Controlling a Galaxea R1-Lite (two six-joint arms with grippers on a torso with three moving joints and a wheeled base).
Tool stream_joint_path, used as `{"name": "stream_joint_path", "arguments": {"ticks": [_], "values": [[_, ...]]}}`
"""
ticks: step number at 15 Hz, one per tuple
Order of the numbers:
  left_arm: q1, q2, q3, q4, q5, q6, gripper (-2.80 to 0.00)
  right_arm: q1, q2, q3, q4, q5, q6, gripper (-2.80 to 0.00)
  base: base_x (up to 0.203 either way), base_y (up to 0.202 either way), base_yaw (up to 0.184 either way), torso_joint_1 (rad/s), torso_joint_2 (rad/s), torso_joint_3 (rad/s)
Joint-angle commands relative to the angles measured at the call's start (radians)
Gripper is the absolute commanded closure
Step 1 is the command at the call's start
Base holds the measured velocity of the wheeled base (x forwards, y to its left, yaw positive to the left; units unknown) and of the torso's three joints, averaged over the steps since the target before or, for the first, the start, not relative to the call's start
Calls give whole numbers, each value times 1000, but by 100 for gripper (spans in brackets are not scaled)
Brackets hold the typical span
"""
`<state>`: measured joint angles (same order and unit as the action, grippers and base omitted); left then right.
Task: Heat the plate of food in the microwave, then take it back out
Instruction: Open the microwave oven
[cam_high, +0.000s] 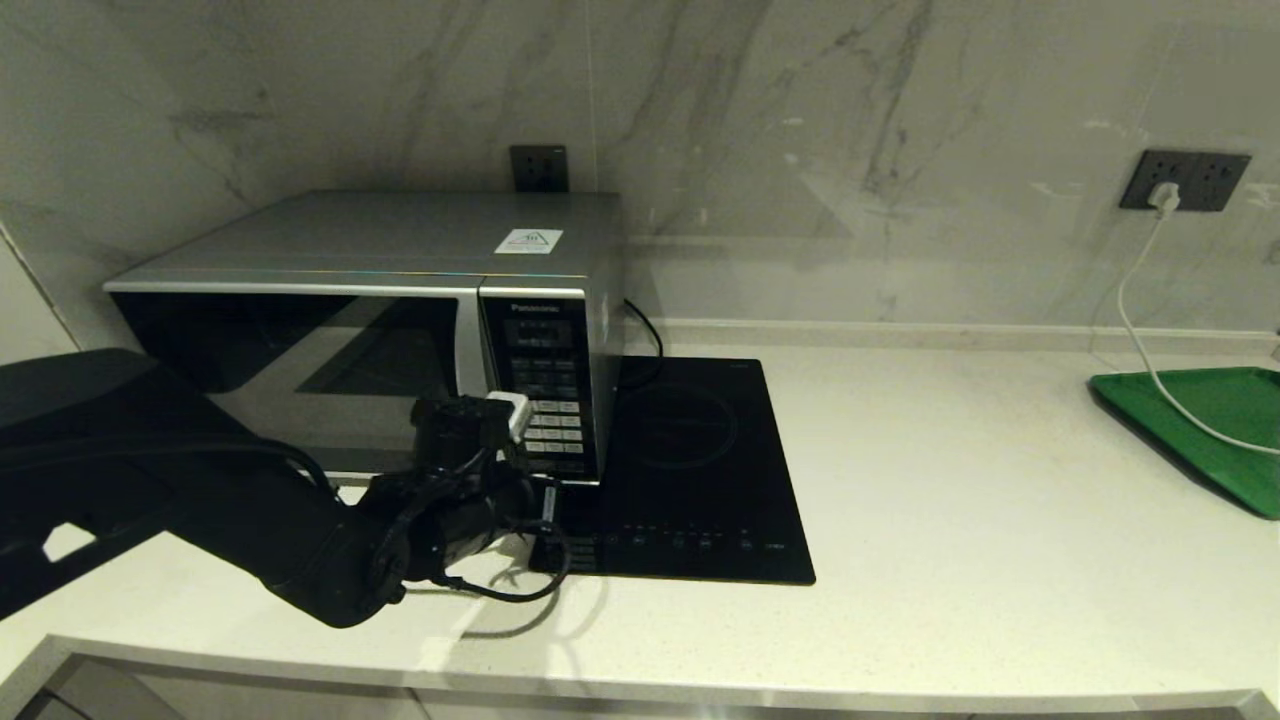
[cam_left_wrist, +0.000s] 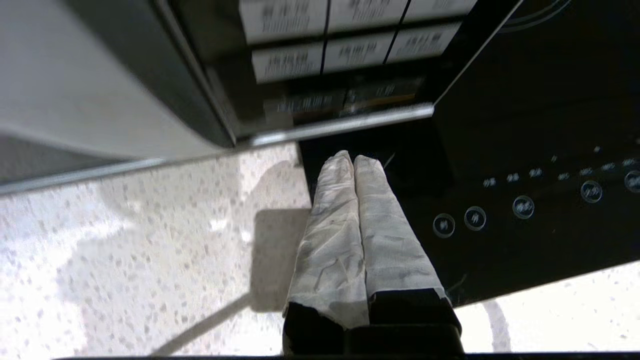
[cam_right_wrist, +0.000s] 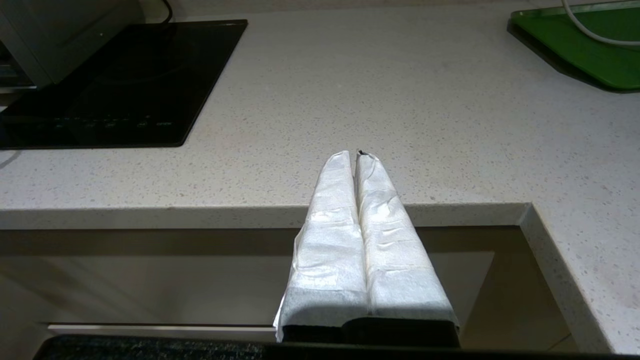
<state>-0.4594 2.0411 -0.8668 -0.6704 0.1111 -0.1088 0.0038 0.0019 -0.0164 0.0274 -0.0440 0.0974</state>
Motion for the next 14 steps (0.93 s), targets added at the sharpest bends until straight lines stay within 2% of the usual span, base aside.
{"name": "stream_joint_path", "arguments": {"ticks": [1, 14], "values": [[-1, 2, -12, -3, 0, 6, 0, 1, 0, 0, 0, 0, 1, 0, 0, 0, 0, 0, 0, 0], [-7, 11, -54, -2, -4, 12, 0, 1, 0, 0, 0, 0, 1, 0, 0, 0, 0, 0, 0, 0]]}}
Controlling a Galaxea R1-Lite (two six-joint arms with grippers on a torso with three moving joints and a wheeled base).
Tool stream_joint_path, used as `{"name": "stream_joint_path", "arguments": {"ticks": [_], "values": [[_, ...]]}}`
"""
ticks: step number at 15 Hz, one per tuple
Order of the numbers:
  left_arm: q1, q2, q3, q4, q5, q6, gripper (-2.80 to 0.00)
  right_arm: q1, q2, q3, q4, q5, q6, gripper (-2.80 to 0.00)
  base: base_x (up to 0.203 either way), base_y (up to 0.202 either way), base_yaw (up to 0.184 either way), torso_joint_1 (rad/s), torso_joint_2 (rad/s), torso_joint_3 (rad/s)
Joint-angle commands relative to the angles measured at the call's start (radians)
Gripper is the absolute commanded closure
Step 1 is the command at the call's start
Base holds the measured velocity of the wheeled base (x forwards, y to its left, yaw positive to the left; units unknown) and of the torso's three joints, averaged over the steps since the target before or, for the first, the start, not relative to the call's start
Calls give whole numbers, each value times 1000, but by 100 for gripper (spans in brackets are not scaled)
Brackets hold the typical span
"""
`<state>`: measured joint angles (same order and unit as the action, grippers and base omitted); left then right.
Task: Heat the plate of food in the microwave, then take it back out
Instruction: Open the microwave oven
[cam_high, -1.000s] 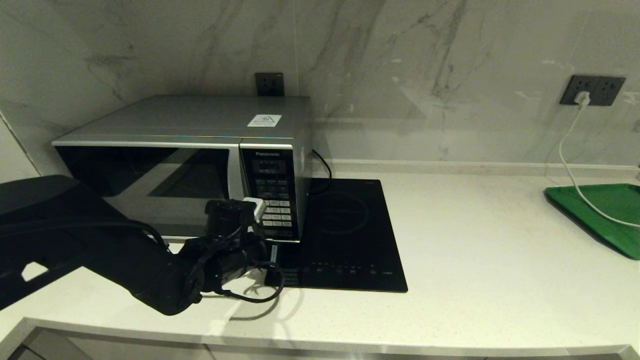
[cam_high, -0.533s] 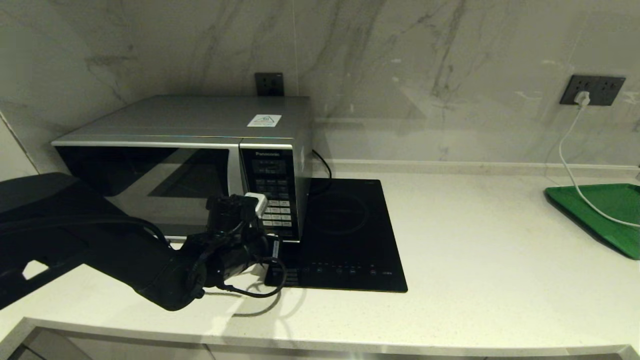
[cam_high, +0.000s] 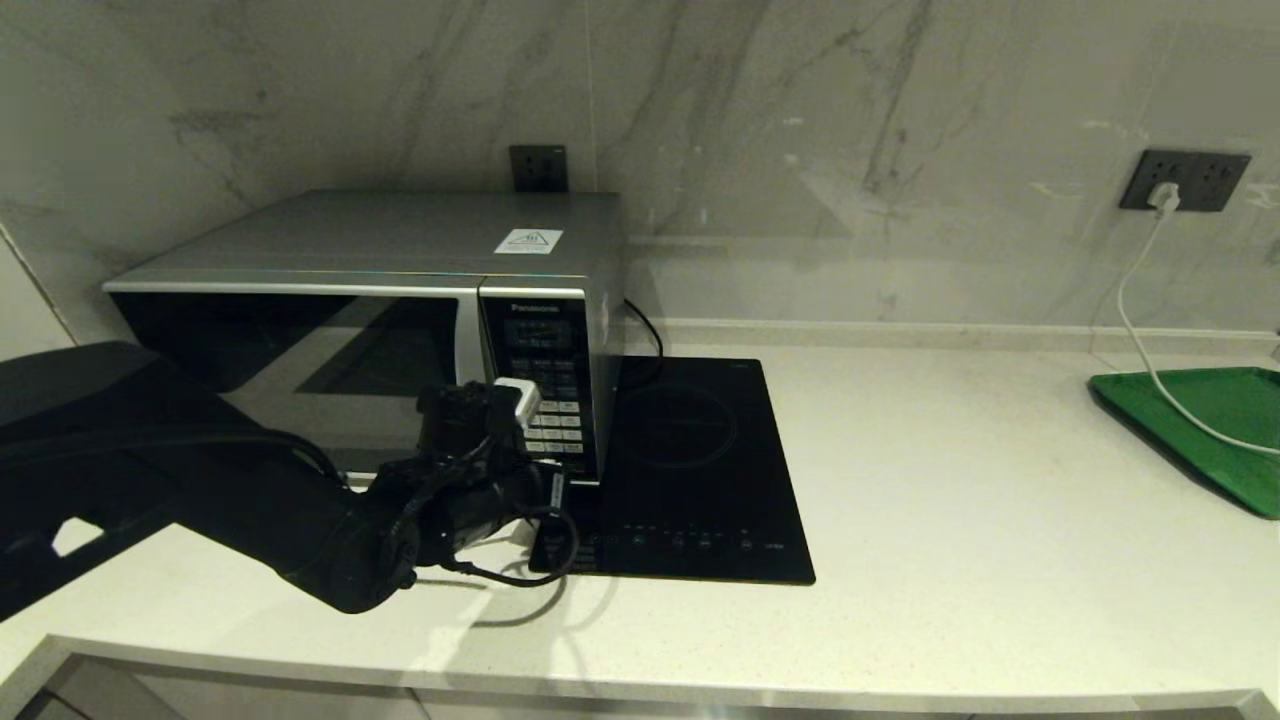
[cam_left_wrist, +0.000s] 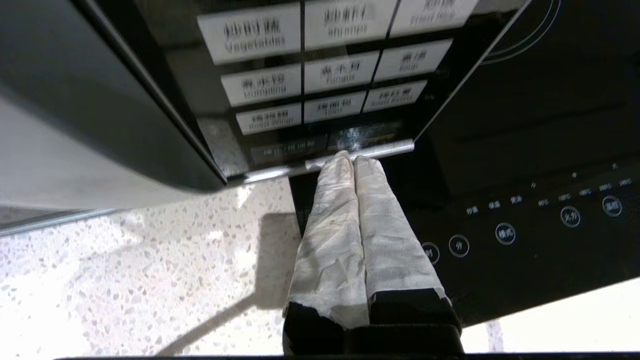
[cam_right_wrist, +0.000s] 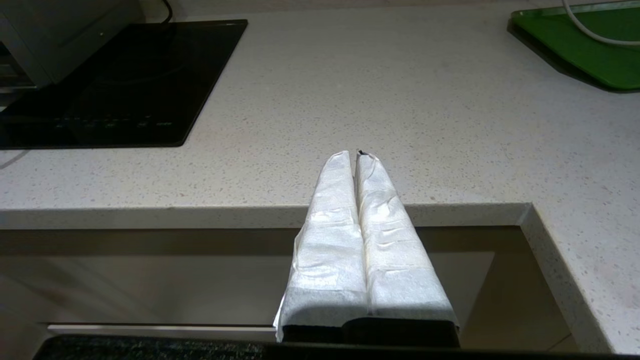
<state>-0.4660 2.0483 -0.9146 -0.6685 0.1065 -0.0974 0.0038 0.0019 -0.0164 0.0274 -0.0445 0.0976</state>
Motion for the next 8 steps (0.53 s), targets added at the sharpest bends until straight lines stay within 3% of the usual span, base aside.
{"name": "stream_joint_path", "arguments": {"ticks": [1, 8], "values": [[0, 6, -4, -3, 1, 4, 0, 1, 0, 0, 0, 0, 1, 0, 0, 0, 0, 0, 0, 0], [0, 4, -4, -5, 1, 7, 0, 1, 0, 0, 0, 0, 1, 0, 0, 0, 0, 0, 0, 0]]}}
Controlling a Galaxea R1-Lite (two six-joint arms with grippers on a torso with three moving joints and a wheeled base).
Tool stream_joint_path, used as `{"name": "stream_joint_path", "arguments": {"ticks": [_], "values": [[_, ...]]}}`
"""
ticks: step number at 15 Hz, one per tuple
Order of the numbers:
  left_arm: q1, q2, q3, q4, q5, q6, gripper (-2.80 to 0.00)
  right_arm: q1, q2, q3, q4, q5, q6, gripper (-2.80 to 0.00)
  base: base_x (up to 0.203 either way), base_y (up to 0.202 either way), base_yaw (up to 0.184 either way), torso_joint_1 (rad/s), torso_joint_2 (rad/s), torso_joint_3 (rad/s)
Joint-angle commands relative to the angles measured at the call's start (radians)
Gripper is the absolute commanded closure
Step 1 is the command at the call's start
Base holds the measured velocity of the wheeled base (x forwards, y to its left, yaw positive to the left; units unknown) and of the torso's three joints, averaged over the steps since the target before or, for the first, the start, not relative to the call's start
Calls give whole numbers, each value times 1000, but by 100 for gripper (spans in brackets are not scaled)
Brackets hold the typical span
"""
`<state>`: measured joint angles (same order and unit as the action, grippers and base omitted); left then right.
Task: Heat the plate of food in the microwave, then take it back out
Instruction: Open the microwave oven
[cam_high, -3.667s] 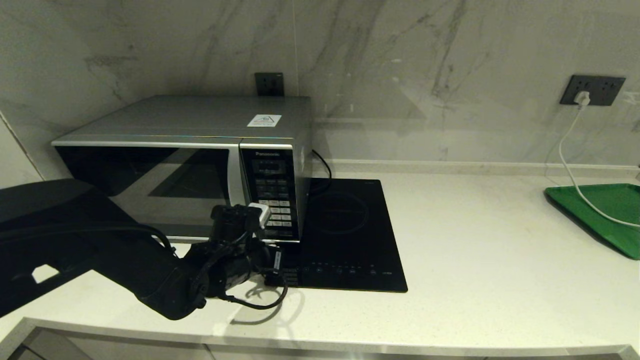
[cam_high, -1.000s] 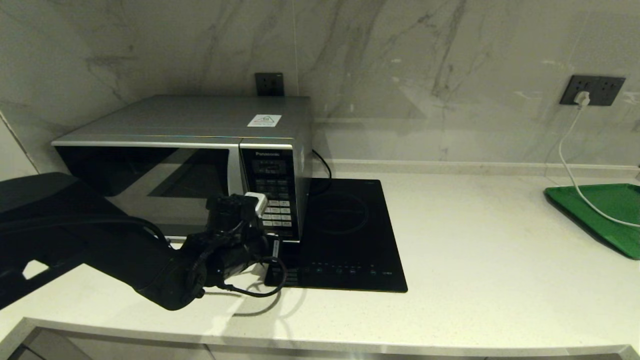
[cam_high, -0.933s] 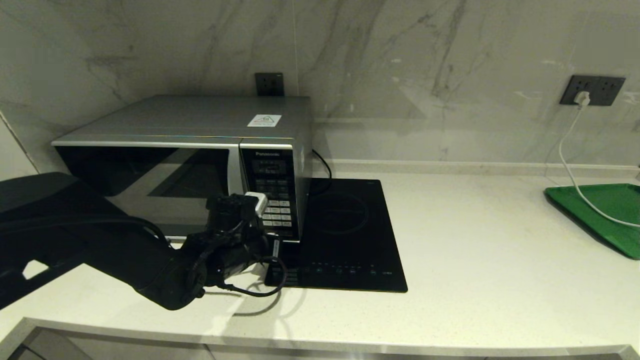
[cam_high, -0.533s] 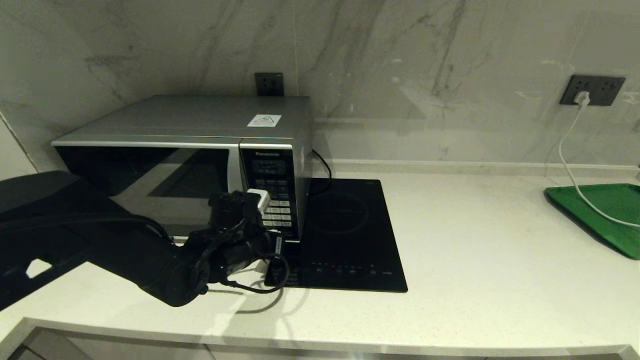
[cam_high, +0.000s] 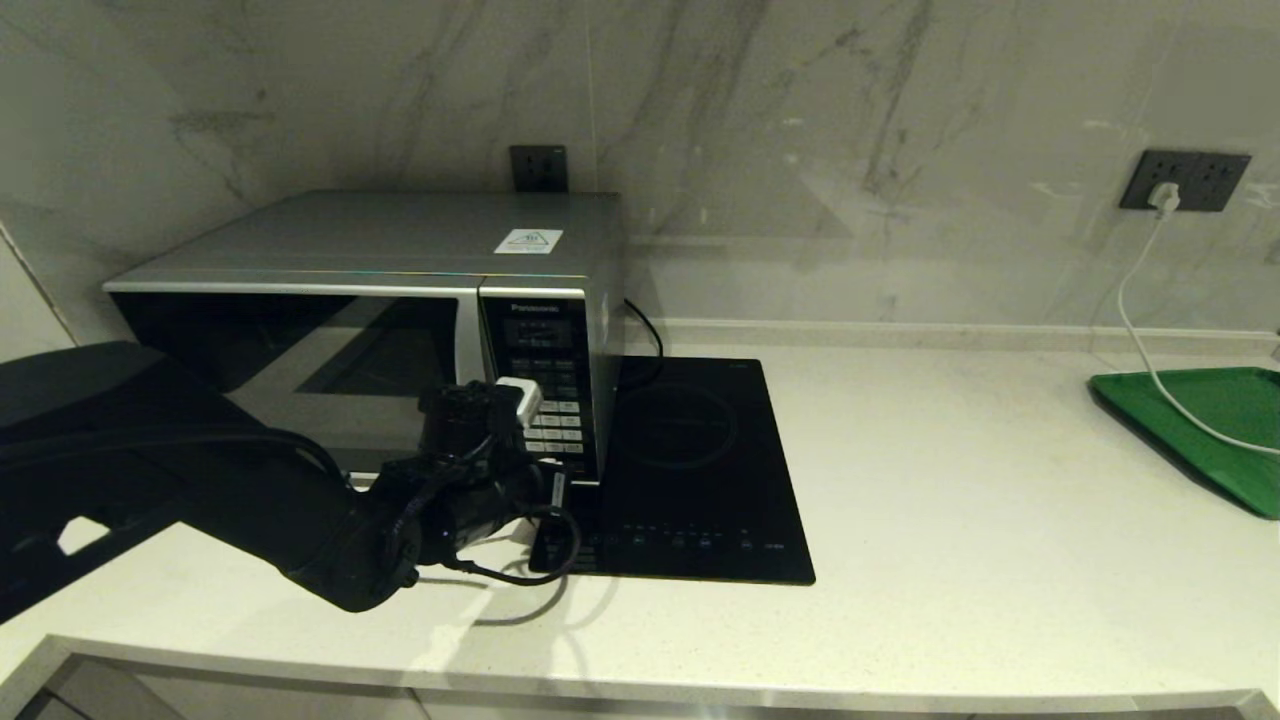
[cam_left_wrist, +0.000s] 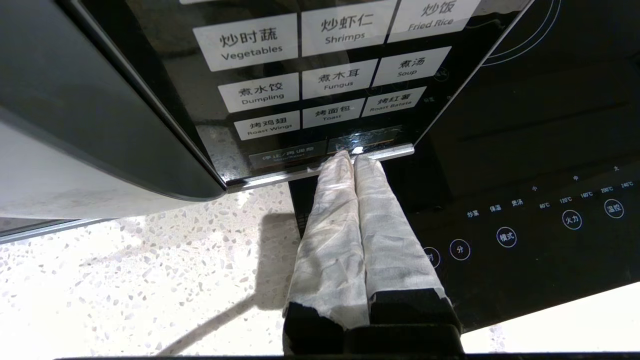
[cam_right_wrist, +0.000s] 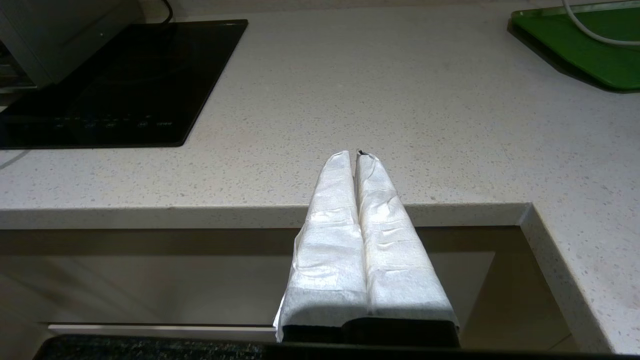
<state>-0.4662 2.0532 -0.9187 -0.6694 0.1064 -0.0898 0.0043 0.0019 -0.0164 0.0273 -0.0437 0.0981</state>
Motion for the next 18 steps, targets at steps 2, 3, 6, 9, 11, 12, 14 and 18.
{"name": "stream_joint_path", "arguments": {"ticks": [2, 3, 6, 9, 11, 12, 14, 18], "values": [[0, -5, 0, -4, 3, -1, 0, 0, 0, 0, 0, -1, 0, 0, 0, 0, 0, 0, 0, 0], [0, -8, 0, -4, 3, -1, 0, 0, 0, 1, 0, -1, 0, 0, 0, 0, 0, 0, 0, 0], [-1, -15, 8, -4, 4, 8, 0, 0, 0, 0, 0, -1, 0, 0, 0, 0, 0, 0, 0, 0], [-15, -35, 53, -2, 5, 3, 0, 0, 0, 0, 0, -1, 0, 0, 0, 0, 0, 0, 0, 0], [-42, -64, 123, -2, 8, -1, 0, 0, 0, 0, 0, -1, 0, 0, 0, 0, 0, 0, 0, 0], [-64, -93, 168, -3, 12, -8, 0, 0, 0, 0, 0, -1, 0, 0, 0, 0, 0, 0, 0, 0], [-114, -171, 234, -4, 41, -26, 0, 0, 0, 1, 0, -1, 0, 0, 0, 0, 0, 0, 0, 0], [-157, -394, 346, 2, 83, -20, 0, 0, 0, 0, 0, -1, 0, 0, 0, 0, 0, 0, 0, 0]]}}
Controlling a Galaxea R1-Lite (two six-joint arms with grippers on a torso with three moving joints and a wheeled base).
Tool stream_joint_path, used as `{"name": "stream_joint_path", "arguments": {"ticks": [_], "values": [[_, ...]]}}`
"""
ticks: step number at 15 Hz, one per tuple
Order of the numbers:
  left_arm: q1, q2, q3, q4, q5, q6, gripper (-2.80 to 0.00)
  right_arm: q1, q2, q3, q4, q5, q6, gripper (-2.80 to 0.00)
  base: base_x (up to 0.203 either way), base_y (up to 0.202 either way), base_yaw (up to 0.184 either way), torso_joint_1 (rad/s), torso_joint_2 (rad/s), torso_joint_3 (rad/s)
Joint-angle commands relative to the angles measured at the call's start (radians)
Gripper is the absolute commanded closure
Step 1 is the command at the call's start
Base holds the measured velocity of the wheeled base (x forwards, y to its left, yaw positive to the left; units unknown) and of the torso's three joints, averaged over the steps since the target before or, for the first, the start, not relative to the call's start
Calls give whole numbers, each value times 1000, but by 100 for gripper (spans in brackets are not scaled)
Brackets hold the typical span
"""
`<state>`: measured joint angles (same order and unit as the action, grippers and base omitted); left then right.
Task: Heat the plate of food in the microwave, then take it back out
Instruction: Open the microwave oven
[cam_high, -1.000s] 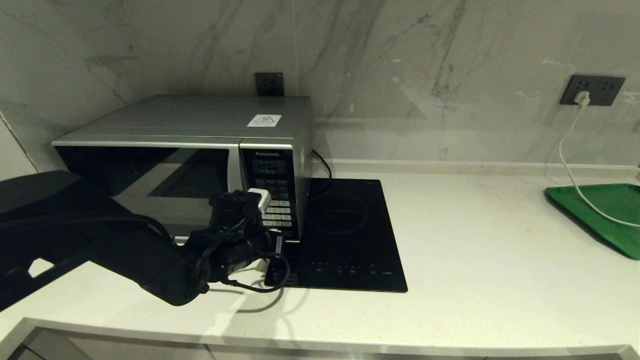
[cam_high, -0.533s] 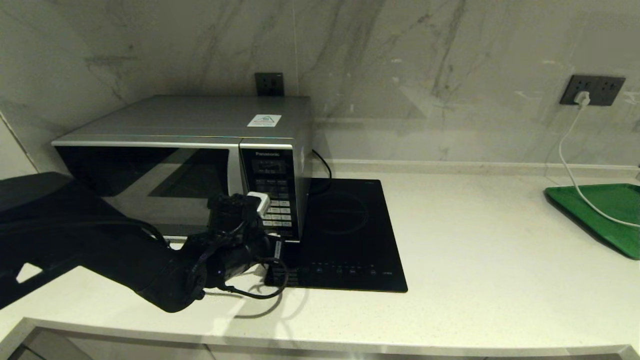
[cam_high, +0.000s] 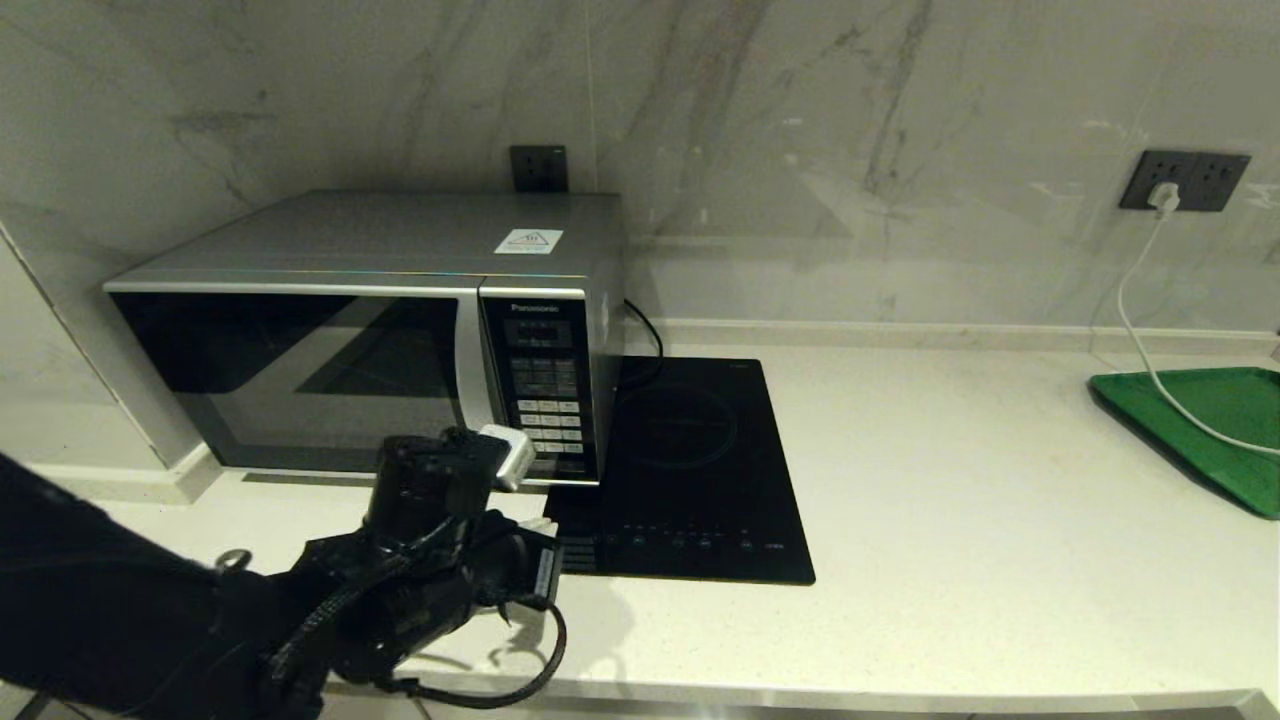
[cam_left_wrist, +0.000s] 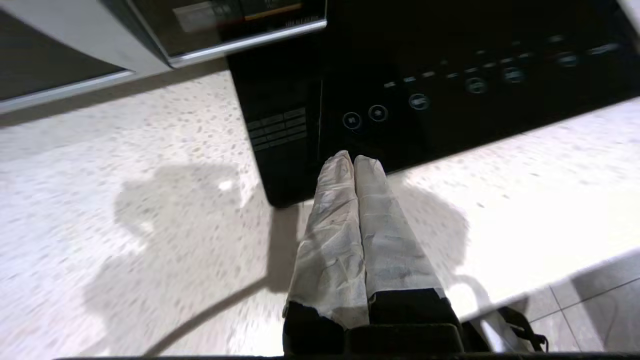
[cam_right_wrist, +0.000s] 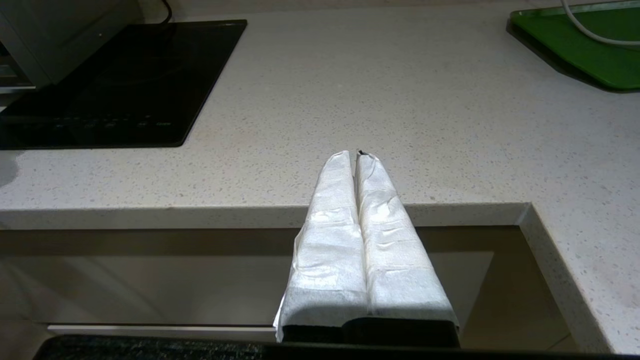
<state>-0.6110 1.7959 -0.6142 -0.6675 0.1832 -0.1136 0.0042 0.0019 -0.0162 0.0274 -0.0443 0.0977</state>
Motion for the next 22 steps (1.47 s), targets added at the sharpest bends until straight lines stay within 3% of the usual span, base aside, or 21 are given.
{"name": "stream_joint_path", "arguments": {"ticks": [1, 5, 11, 15, 19, 22], "values": [[-15, -201, 64, 12, 15, 15, 0, 0, 0, -1, 0, 0, 1, 0, 0, 0, 0, 0, 0, 0], [5, -539, 108, 189, 39, 66, 0, 0, 0, 1, 0, 0, 1, 0, 0, 0, 0, 0, 0, 0], [177, -958, 80, 509, 58, 236, 0, 0, 0, -1, 0, 0, 1, 0, 0, 0, 0, 0, 0, 0], [199, -1232, -7, 869, 75, 304, 0, 0, 0, -1, 0, 0, 1, 0, 0, 0, 0, 0, 0, 0], [205, -1413, -31, 1048, 79, 358, 0, 0, 0, -1, 0, 0, 1, 0, 0, 0, 0, 0, 0, 0], [206, -1518, -34, 1179, 91, 357, 0, 0, 0, 1, 0, 0, 1, 0, 0, 0, 0, 0, 0, 0]]}}
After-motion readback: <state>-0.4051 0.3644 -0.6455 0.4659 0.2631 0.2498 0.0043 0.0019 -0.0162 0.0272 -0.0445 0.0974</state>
